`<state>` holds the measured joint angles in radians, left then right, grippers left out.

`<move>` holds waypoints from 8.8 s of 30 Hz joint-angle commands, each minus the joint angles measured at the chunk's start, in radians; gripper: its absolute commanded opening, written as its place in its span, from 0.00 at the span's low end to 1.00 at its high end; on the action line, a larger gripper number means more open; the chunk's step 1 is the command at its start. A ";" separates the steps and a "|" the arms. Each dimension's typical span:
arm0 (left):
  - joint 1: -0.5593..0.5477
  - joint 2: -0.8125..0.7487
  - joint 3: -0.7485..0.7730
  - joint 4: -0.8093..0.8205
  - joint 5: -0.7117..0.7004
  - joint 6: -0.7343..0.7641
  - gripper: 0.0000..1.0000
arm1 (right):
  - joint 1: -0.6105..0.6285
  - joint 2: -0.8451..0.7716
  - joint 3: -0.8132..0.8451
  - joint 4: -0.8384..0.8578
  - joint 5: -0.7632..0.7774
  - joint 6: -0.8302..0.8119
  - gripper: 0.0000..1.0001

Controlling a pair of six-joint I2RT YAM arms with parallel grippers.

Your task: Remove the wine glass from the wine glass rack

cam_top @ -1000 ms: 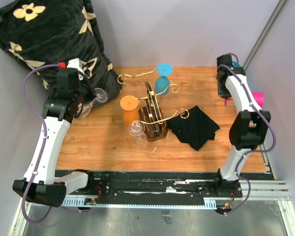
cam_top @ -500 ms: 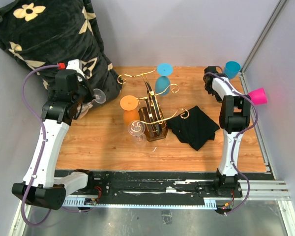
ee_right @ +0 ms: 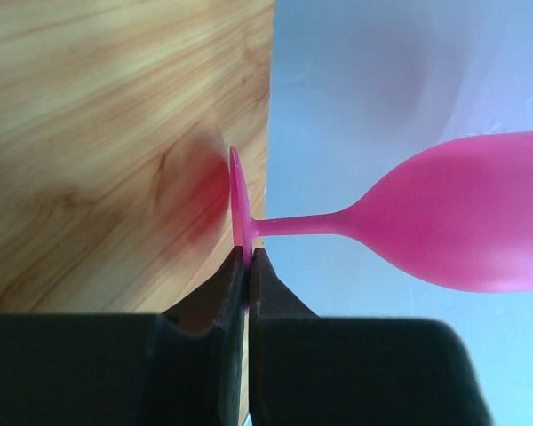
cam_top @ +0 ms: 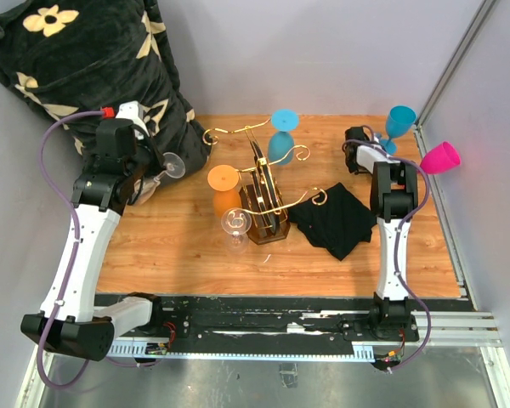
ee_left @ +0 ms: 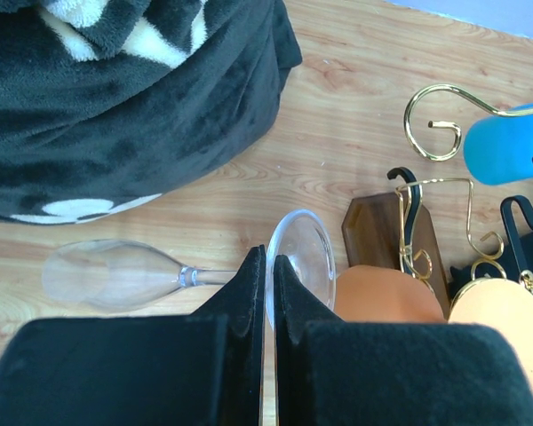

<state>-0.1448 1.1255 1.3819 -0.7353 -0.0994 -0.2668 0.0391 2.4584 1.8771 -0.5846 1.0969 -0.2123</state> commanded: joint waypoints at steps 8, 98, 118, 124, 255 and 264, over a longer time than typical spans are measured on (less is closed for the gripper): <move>0.001 0.003 0.021 0.042 0.002 0.009 0.01 | 0.018 0.052 -0.058 0.224 0.106 -0.110 0.31; -0.099 -0.076 0.461 0.205 0.797 0.162 0.01 | 0.362 -0.775 -0.166 0.969 -2.021 1.845 0.99; -0.099 0.036 0.409 0.450 0.991 0.189 0.01 | 0.470 -0.616 -0.143 1.112 -1.807 2.182 1.00; -0.099 0.036 0.348 0.550 1.048 0.163 0.01 | 0.481 -0.581 -0.146 1.231 -1.790 2.283 0.91; -0.098 -0.097 -0.007 0.495 0.695 0.166 0.62 | 0.029 -0.135 -0.209 1.706 -0.990 0.092 0.24; -0.098 -0.045 0.008 0.501 0.677 0.152 0.62 | 0.024 -0.076 -0.241 1.800 -0.976 0.070 0.39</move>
<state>-0.2390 1.0649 1.3754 -0.2749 0.6003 -0.0963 0.0643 2.3692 1.6501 1.1049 0.0990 -0.1154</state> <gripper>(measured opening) 0.620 0.578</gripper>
